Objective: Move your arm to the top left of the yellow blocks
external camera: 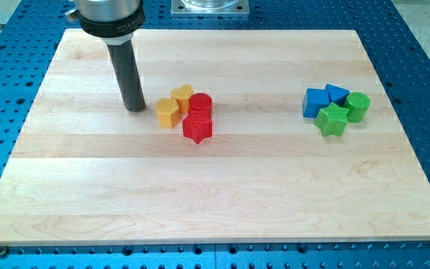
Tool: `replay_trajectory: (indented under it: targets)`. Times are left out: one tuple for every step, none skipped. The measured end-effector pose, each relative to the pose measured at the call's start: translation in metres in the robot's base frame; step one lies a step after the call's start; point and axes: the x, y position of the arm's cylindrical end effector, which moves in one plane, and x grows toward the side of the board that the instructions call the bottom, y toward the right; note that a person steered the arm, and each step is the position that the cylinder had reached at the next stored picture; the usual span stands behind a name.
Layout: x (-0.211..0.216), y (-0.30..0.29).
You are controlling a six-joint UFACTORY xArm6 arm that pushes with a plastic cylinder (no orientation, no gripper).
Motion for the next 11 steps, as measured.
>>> replay_trajectory:
  targets:
    - [0.0, 0.0]
    - [0.0, 0.003]
    - [0.0, 0.003]
    - [-0.014, 0.001]
    - [-0.03, 0.007]
    - [-0.028, 0.006]
    - [-0.051, 0.0]
    - [-0.069, -0.002]
    - [-0.069, -0.002]
    - [-0.067, -0.002]
    - [-0.079, -0.032]
